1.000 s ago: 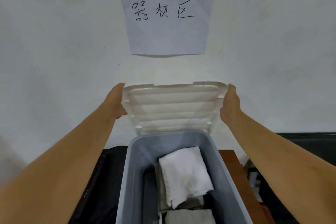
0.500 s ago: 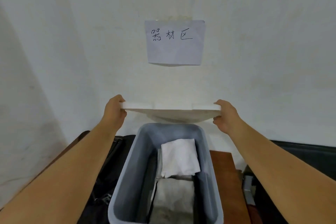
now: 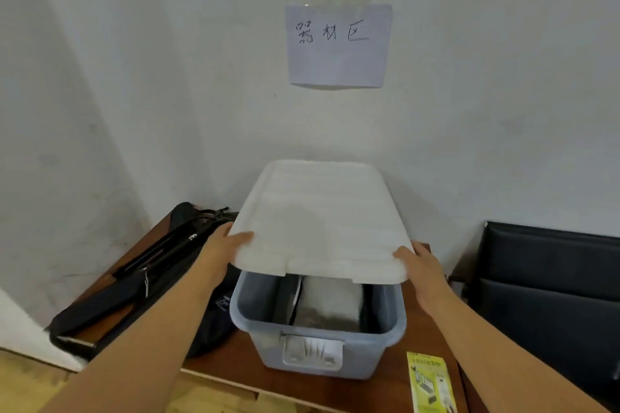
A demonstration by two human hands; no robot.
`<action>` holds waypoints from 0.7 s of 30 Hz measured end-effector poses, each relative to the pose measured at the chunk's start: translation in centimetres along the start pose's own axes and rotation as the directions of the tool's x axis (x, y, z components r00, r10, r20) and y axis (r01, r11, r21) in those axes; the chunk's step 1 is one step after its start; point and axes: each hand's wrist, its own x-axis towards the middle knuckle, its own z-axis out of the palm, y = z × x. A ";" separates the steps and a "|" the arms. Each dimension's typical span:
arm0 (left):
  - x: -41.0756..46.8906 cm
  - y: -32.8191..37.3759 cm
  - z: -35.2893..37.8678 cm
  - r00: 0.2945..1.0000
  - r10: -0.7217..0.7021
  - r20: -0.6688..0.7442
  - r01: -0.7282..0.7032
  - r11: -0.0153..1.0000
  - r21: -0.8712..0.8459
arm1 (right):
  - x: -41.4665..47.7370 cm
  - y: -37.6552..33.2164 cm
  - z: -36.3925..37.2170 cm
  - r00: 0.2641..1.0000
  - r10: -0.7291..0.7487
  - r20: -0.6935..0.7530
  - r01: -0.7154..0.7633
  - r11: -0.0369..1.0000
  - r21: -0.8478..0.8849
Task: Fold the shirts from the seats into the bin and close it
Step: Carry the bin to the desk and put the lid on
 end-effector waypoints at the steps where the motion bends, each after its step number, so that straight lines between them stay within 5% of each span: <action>1: 0.0 -1.5 -0.6 1.000 -0.002 -0.005 0.002 1.000 0.018 | -0.7 1.0 0.1 1.000 -0.009 -0.019 0.009 1.000 -0.025; 21: -3.4 -12.5 -0.4 0.999 0.044 0.016 -0.047 0.907 0.419 | -4.5 10.7 1.5 0.984 -0.002 -0.176 -0.073 0.905 -0.419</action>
